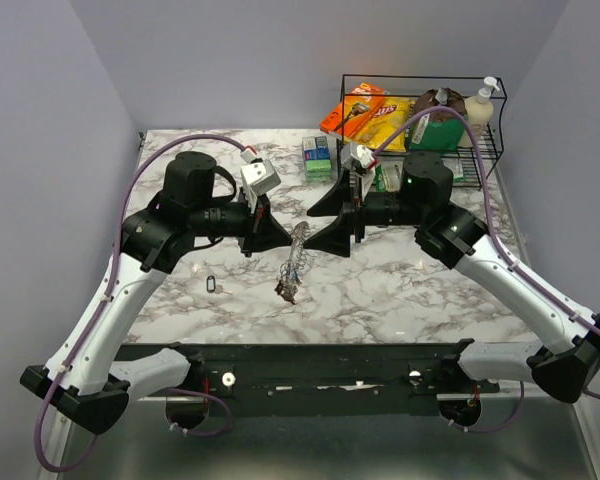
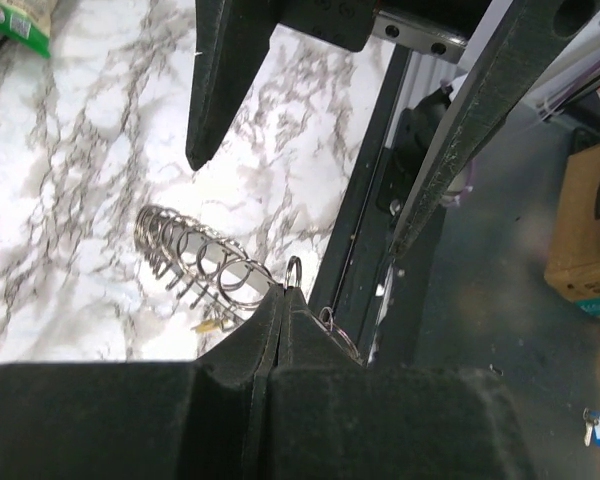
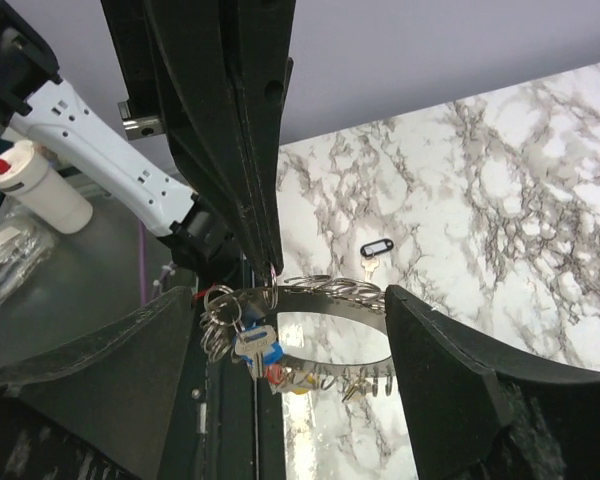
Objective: Put the keys on the keyring
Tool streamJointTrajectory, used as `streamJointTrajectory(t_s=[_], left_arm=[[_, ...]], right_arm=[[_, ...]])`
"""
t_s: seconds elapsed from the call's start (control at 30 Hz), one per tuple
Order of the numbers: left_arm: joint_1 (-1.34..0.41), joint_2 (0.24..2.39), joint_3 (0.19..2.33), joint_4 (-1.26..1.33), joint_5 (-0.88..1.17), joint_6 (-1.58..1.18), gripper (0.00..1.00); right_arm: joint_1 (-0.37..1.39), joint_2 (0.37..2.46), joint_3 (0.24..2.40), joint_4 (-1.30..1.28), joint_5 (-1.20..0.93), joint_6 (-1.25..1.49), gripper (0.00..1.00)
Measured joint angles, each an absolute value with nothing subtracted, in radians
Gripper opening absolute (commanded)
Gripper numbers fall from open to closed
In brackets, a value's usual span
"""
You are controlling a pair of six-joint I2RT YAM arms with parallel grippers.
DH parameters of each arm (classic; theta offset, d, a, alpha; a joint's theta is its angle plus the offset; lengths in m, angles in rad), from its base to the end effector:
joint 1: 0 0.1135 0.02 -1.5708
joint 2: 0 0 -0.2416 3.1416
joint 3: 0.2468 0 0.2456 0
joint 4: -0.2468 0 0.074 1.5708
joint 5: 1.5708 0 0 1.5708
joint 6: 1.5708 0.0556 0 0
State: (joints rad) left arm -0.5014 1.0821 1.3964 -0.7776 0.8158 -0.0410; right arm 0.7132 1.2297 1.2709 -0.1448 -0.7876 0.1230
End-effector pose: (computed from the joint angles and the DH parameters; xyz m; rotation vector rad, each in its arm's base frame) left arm 0.1689 -0.1388 0.4074 0.9760 1.8242 -1.1632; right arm 0.1915 0.2178 0.3992 -1.1013 1.4384 1.2651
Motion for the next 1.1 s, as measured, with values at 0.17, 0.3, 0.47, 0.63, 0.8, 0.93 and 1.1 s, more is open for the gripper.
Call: streamJointTrajectory(t_s=[0.17, 0.3, 0.47, 0.63, 0.8, 0.93, 1.1], left_arm=[[-0.534, 1.119, 1.447, -0.881, 0.753, 0.023, 0.0], [-0.55, 1.124, 1.452, -0.913, 0.731, 0.042, 0.0], [-0.563, 1.125, 1.46, -0.923, 0.721, 0.049, 0.0], [-0.569, 1.125, 1.462, -0.923, 0.718, 0.049, 0.0], [-0.574, 1.126, 1.462, -0.922, 0.718, 0.048, 0.0], [-0.583, 1.133, 1.462, -0.921, 0.718, 0.048, 0.0], [-0.591, 1.141, 1.462, -0.92, 0.719, 0.046, 0.0]], right_arm=[[0.713, 1.257, 1.275, -0.182, -0.803, 0.115, 0.82], [0.713, 1.272, 1.277, -0.202, -0.804, 0.109, 0.82], [0.713, 1.282, 1.279, -0.216, -0.804, 0.104, 0.82], [0.713, 1.287, 1.279, -0.222, -0.804, 0.104, 0.83], [0.713, 1.296, 1.279, -0.224, -0.807, 0.105, 0.83], [0.713, 1.298, 1.279, -0.224, -0.809, 0.105, 0.83], [0.713, 1.303, 1.279, -0.224, -0.817, 0.11, 0.83]])
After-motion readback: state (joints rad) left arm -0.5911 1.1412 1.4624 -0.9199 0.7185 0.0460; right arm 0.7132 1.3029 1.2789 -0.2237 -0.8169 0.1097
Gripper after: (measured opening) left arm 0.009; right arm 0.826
